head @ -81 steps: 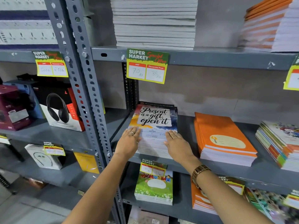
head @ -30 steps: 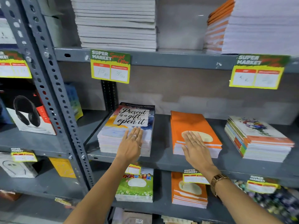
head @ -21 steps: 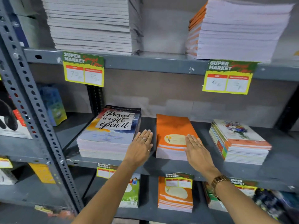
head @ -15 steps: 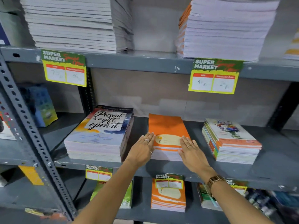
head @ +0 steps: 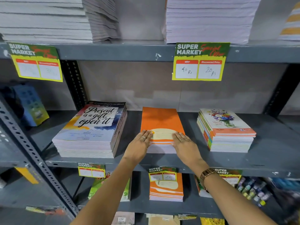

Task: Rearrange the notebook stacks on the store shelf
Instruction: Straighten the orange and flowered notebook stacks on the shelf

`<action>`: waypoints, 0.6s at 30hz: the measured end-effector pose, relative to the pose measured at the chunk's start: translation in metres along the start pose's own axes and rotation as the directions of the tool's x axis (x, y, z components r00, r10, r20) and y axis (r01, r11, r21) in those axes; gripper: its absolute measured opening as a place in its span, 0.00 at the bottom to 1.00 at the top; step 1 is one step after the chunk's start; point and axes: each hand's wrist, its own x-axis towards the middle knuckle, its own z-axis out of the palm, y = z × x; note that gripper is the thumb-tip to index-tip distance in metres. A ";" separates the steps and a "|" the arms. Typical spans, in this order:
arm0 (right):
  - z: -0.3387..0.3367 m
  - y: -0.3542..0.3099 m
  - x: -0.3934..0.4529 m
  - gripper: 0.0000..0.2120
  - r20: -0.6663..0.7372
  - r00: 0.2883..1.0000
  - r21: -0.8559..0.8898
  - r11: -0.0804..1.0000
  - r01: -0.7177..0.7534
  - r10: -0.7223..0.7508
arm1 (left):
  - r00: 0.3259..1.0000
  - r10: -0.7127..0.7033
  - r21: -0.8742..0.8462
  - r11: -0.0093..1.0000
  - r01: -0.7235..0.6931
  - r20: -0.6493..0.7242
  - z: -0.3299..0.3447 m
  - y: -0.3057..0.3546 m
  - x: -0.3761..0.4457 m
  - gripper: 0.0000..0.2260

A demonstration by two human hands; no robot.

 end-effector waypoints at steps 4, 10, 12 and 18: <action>0.003 0.000 0.000 0.20 -0.052 0.999 -0.086 0.996 -0.006 0.001 | 1.000 -0.014 0.018 1.000 0.015 -0.014 0.003 0.000 0.000 0.24; 0.003 -0.001 0.000 0.23 -0.121 0.992 -0.199 0.980 -0.002 -0.022 | 0.999 -0.032 0.004 0.999 0.032 -0.021 -0.001 0.002 -0.002 0.25; 0.001 -0.004 -0.002 0.21 -0.087 0.996 -0.191 0.981 -0.013 -0.004 | 0.999 -0.037 0.003 0.999 0.037 -0.019 -0.001 0.002 -0.002 0.24; 0.001 -0.005 -0.002 0.22 -0.037 0.999 -0.193 0.981 -0.009 0.001 | 0.999 -0.044 -0.022 0.999 0.044 0.008 -0.004 0.004 -0.005 0.24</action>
